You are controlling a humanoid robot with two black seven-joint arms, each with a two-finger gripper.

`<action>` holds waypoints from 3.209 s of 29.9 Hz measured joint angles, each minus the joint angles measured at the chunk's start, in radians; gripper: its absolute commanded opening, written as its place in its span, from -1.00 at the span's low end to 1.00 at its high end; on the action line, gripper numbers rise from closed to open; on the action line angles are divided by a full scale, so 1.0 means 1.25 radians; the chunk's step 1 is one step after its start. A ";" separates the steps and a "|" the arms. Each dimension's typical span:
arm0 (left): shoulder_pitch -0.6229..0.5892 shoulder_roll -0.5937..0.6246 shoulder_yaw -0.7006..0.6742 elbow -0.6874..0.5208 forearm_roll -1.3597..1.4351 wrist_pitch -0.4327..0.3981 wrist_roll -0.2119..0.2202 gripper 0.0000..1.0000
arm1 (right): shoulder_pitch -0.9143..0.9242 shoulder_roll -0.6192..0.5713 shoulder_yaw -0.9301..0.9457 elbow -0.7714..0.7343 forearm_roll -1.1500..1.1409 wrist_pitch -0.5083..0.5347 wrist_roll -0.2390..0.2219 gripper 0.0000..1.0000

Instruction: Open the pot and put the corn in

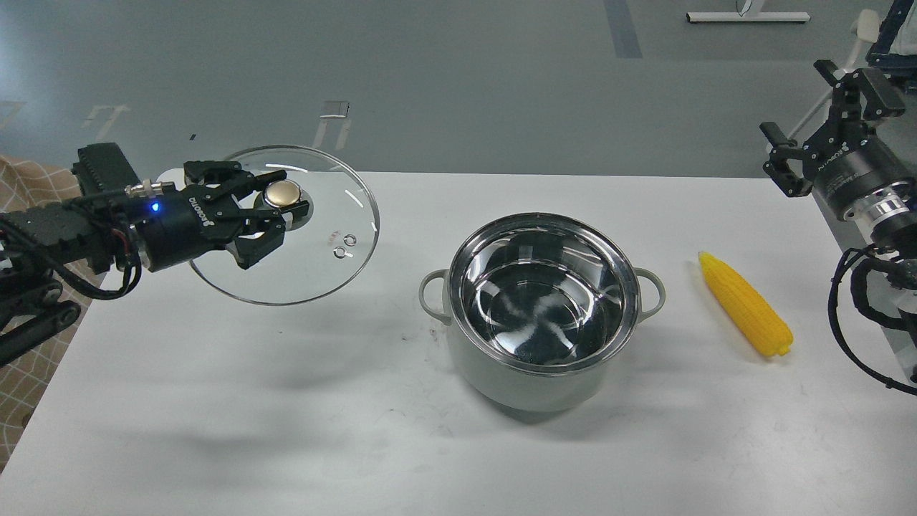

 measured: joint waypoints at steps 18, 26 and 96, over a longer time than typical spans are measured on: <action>0.187 -0.123 0.001 0.257 -0.109 0.138 0.000 -1.00 | -0.012 -0.005 0.000 -0.001 0.000 0.000 0.000 1.00; 0.189 -0.172 0.001 0.276 -0.191 0.138 0.000 -0.64 | -0.014 -0.005 0.001 -0.001 0.000 0.000 0.000 1.00; -0.271 -0.248 -0.127 0.174 -1.160 -0.400 0.000 0.91 | -0.092 -0.253 -0.124 0.287 -1.138 0.000 0.024 1.00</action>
